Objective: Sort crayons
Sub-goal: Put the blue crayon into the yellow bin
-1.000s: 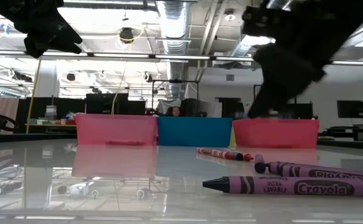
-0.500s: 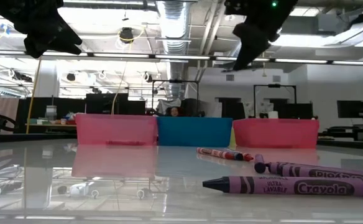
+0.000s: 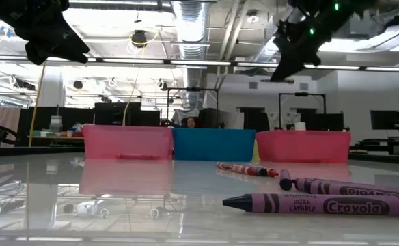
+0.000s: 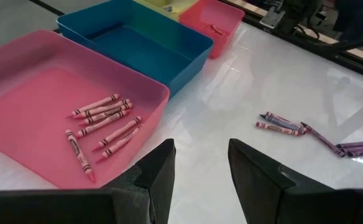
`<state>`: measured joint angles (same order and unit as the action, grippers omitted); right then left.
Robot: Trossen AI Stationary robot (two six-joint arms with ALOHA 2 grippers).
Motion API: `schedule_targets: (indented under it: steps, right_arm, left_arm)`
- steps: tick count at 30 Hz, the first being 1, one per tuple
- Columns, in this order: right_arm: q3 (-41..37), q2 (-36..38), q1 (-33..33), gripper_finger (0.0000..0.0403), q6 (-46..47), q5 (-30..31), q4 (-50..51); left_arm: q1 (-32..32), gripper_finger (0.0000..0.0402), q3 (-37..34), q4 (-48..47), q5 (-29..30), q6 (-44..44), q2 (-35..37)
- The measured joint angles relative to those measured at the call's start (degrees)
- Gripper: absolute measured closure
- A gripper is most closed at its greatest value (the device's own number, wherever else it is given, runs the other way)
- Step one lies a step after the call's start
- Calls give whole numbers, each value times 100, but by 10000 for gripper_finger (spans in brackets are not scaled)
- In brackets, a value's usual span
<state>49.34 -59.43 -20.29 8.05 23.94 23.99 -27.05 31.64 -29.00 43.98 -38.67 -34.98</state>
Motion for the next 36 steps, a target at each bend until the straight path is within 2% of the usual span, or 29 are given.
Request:
schedule_targets:
  steps: [5,12,18,23,31,36]
  right_arm:
    - [-767,220,-1018,395,-15,-959,-1054]
    - [-1062,-189,-1873,395,86,-1071,-1495]
    - [-1062,-1110,-2196,395,48,-1652,-2295]
    - [-1062,-1743,-2304,395,50,-1663,-2684]
    - [-1064,-2037,-2535,394,272,-1659,-2775]
    - [-1064,-2045,-2634,375,279,-1654,-2733]
  left_arm:
    - [-2,262,-2,-1,25,-5,-2]
    - [0,262,-1,-1,40,-7,0]
    - [-2,262,-1,-4,138,32,-1]
    - [-2,262,-2,-6,132,32,0]
    - [0,262,0,-36,93,32,0]
    - [-1,262,-1,-33,121,28,0]
